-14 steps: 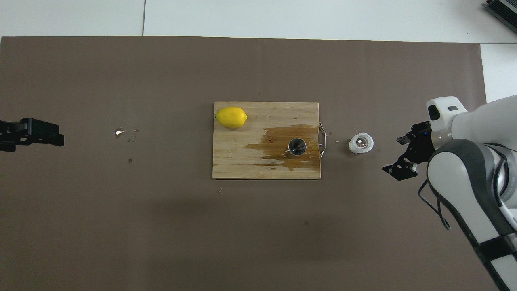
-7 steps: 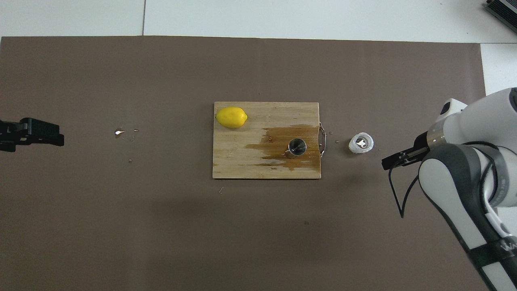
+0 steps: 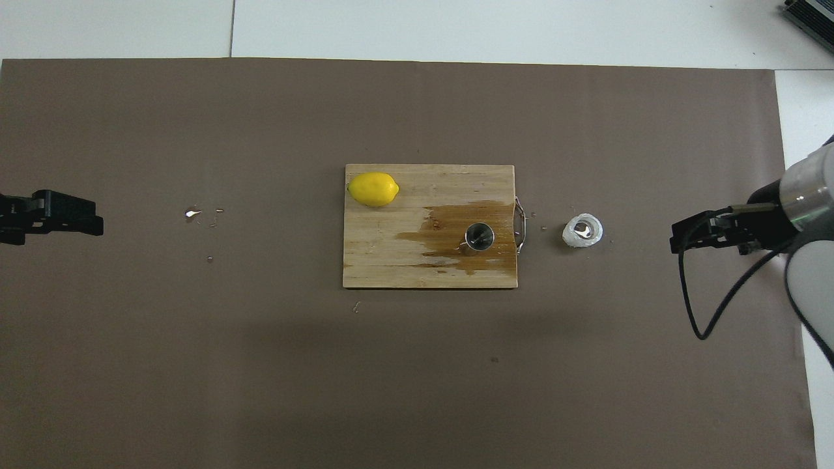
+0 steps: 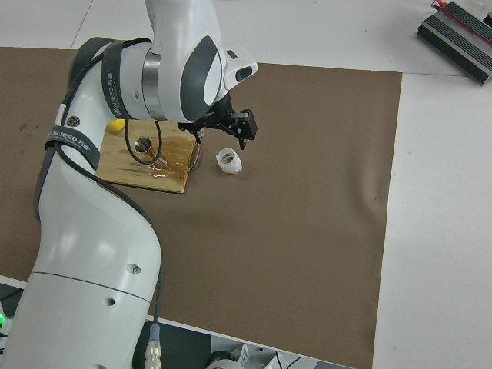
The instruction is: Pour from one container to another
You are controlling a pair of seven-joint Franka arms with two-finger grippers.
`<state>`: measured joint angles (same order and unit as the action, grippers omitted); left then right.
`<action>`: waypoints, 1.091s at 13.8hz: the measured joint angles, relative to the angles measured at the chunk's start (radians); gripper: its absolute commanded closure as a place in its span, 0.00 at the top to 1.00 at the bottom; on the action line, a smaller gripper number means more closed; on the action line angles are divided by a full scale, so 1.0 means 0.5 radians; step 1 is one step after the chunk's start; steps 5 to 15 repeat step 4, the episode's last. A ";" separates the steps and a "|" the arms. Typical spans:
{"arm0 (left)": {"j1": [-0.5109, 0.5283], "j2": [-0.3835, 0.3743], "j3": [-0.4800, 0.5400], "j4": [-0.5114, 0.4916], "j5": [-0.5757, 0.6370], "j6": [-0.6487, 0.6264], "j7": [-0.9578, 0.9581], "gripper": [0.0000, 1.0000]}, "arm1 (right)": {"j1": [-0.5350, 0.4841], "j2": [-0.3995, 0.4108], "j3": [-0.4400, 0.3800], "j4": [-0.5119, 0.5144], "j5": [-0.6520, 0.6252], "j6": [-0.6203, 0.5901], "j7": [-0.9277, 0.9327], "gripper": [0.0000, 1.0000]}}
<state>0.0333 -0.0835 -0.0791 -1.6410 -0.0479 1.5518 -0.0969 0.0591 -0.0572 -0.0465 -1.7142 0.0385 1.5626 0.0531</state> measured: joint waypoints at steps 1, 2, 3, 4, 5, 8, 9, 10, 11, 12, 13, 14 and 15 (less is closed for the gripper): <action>0.000 0.000 0.000 0.000 0.000 0.000 0.000 1.00 | -0.002 -0.055 -0.011 0.015 0.000 -0.020 0.002 1.00; 0.000 0.000 0.000 0.000 0.000 0.000 0.000 1.00 | -0.013 -0.089 -0.019 0.015 0.000 -0.027 0.004 1.00; 0.000 0.000 0.000 0.000 0.000 0.000 0.000 1.00 | -0.040 -0.099 -0.021 0.014 0.000 -0.029 0.004 1.00; 0.000 0.000 0.000 0.000 0.000 0.000 0.000 1.00 | -0.062 -0.096 -0.023 0.011 0.000 -0.029 0.004 1.00; 0.000 0.000 0.000 0.000 0.000 0.000 0.000 1.00 | -0.062 -0.096 -0.023 0.011 0.000 -0.029 0.004 1.00; 0.000 0.000 0.000 0.000 0.000 0.000 0.000 1.00 | -0.062 -0.096 -0.023 0.011 0.000 -0.029 0.004 1.00; 0.000 0.000 0.000 0.000 0.000 0.000 0.000 1.00 | -0.062 -0.096 -0.023 0.011 0.000 -0.029 0.004 1.00; 0.000 0.000 0.000 0.000 0.000 0.000 0.000 1.00 | -0.062 -0.096 -0.023 0.011 0.000 -0.029 0.004 1.00; 0.000 0.000 0.000 0.000 0.000 0.000 0.000 1.00 | -0.062 -0.096 -0.023 0.011 0.000 -0.029 0.004 1.00; 0.000 0.000 0.000 0.000 0.000 0.000 0.000 1.00 | -0.062 -0.096 -0.023 0.011 0.000 -0.029 0.004 1.00; 0.000 0.000 0.000 0.000 0.000 0.000 0.000 1.00 | -0.062 -0.096 -0.023 0.011 0.000 -0.029 0.004 1.00; 0.000 0.000 0.000 0.000 0.000 0.000 0.000 1.00 | -0.062 -0.096 -0.023 0.011 0.000 -0.029 0.004 1.00; 0.000 0.000 0.000 0.000 0.000 0.000 0.000 1.00 | -0.062 -0.096 -0.023 0.011 0.000 -0.029 0.004 1.00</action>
